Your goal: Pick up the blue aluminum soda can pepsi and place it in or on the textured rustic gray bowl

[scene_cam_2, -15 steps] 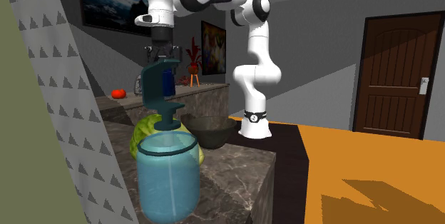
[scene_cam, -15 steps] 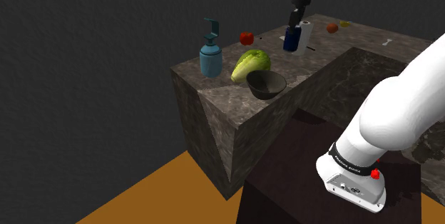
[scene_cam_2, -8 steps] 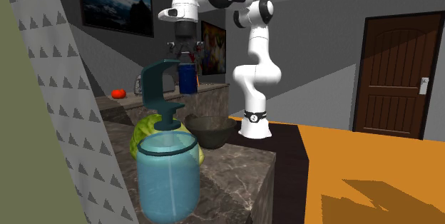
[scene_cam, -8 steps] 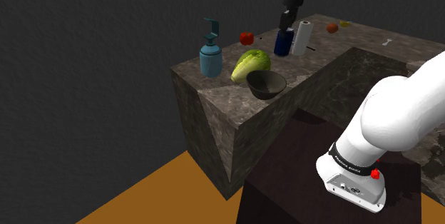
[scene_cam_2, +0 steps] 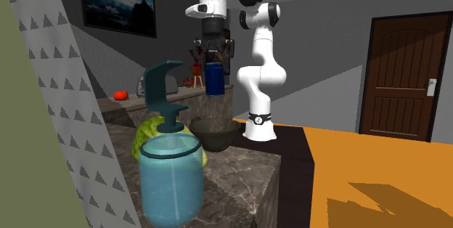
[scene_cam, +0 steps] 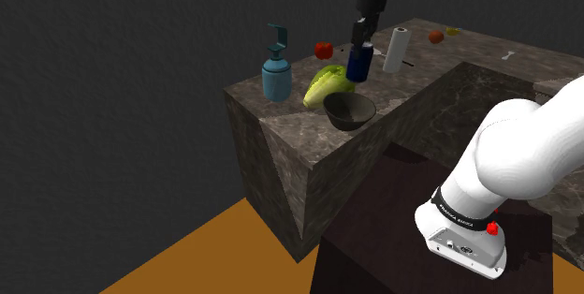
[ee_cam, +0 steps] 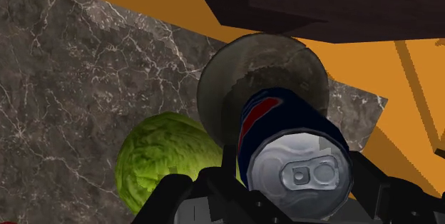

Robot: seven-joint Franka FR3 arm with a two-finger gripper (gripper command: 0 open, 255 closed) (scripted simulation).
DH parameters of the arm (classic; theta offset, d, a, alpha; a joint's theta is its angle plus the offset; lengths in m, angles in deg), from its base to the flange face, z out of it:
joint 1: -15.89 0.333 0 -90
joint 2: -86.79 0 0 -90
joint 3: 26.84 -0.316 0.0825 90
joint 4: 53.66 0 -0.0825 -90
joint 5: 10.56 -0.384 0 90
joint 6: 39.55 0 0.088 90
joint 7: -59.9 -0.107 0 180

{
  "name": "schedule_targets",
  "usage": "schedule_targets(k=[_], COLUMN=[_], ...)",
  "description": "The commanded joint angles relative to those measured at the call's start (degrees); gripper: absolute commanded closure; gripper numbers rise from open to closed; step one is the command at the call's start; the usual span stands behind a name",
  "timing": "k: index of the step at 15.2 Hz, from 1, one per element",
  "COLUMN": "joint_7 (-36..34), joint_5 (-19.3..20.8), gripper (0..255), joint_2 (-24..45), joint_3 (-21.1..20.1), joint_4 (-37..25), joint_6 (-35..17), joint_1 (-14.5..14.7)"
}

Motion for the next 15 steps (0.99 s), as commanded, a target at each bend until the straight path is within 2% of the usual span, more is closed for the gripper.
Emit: schedule_targets(k=[1,15], joint_7=[-0.4,-0.3], joint_5=[0.0,0.5], gripper=[255,255], joint_2=[-0.2,1.9], joint_3=[-0.2,1.0], joint_4=[1.4,10.5], joint_6=[-1.2,-12.4], joint_1=[0.0,-0.2])
